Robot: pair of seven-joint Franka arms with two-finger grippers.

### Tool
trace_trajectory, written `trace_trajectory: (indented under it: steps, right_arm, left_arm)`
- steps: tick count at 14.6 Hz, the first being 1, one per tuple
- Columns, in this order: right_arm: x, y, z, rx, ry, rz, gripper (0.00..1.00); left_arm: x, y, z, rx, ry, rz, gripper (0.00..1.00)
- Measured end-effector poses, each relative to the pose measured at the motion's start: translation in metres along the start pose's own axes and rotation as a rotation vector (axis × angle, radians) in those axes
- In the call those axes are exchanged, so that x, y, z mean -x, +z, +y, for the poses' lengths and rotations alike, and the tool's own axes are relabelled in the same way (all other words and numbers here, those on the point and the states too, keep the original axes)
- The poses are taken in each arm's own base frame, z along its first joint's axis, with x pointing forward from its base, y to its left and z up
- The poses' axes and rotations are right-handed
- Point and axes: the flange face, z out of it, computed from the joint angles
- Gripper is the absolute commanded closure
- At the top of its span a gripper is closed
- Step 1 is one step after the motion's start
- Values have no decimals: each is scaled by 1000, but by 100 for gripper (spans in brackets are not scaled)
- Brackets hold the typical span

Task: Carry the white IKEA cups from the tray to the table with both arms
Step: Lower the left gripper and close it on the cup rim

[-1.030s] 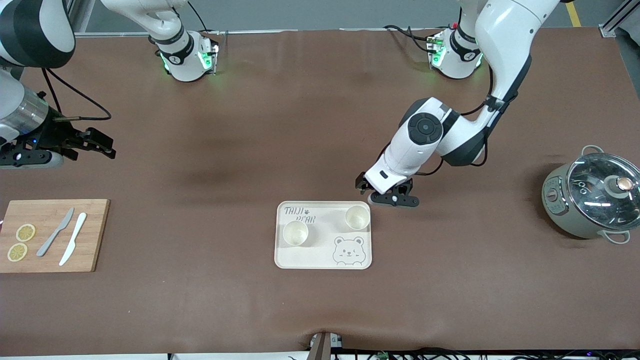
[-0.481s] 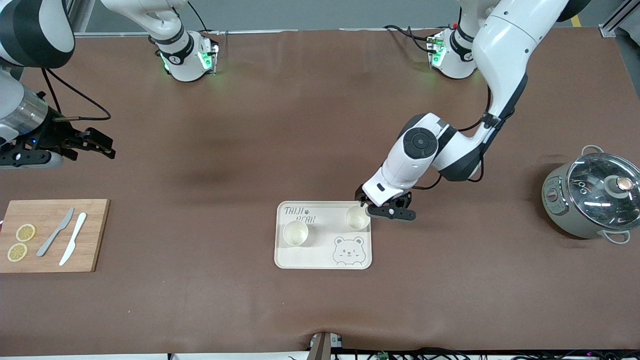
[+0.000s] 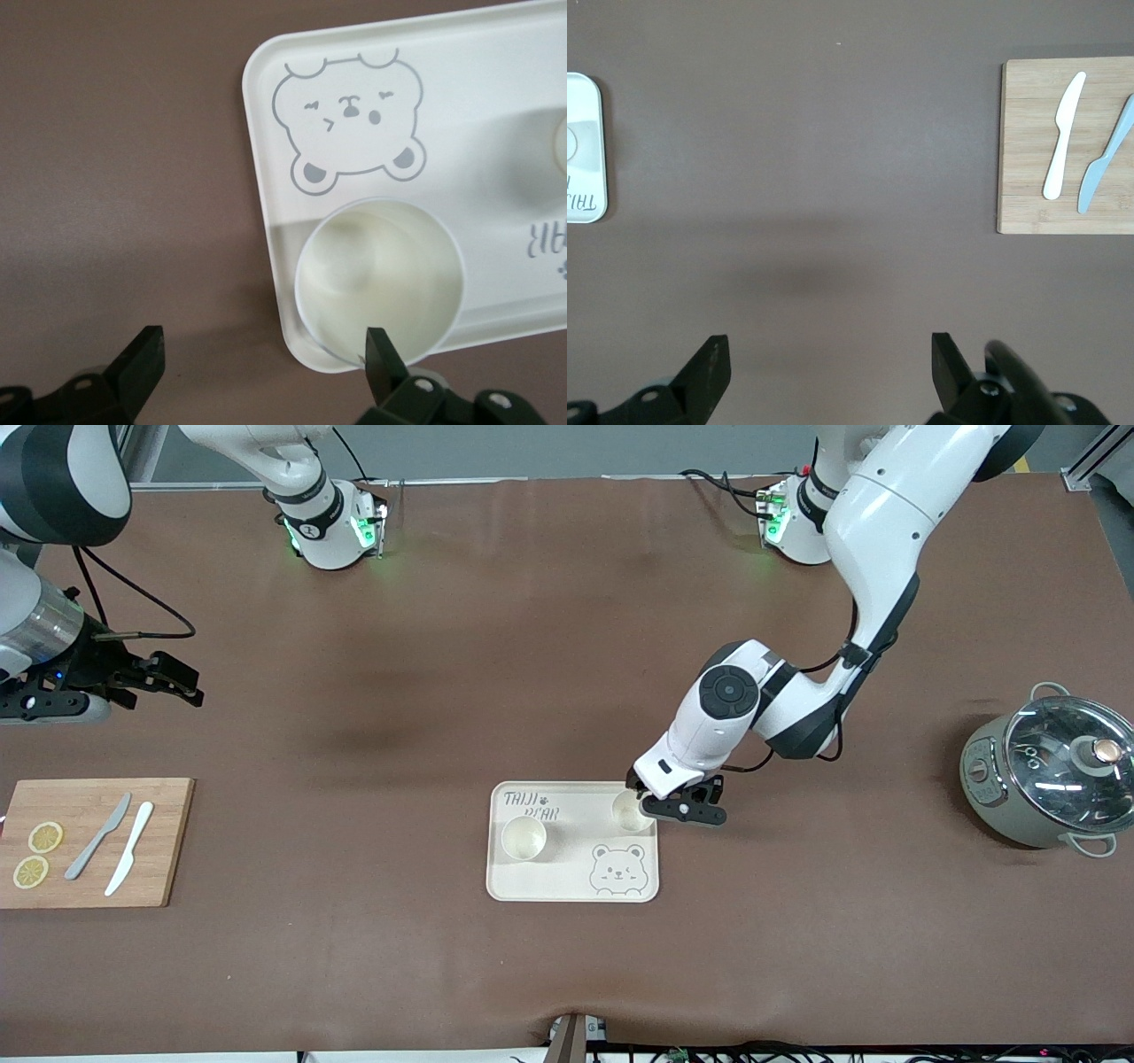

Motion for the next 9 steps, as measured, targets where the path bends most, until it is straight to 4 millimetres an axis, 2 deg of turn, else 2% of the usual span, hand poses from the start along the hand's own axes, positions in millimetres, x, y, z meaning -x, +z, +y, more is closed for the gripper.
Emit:
trace_trajectory:
  steps: [4,9]
  right_arm:
    - [0,0,0,0,-1,0,0]
    - [-4,-13,-2,1,-8,34,0]
  left_arm:
    - [-1,18,-2,-22,7,-9,0]
    - [-3,22,2,-17,7,-10,0]
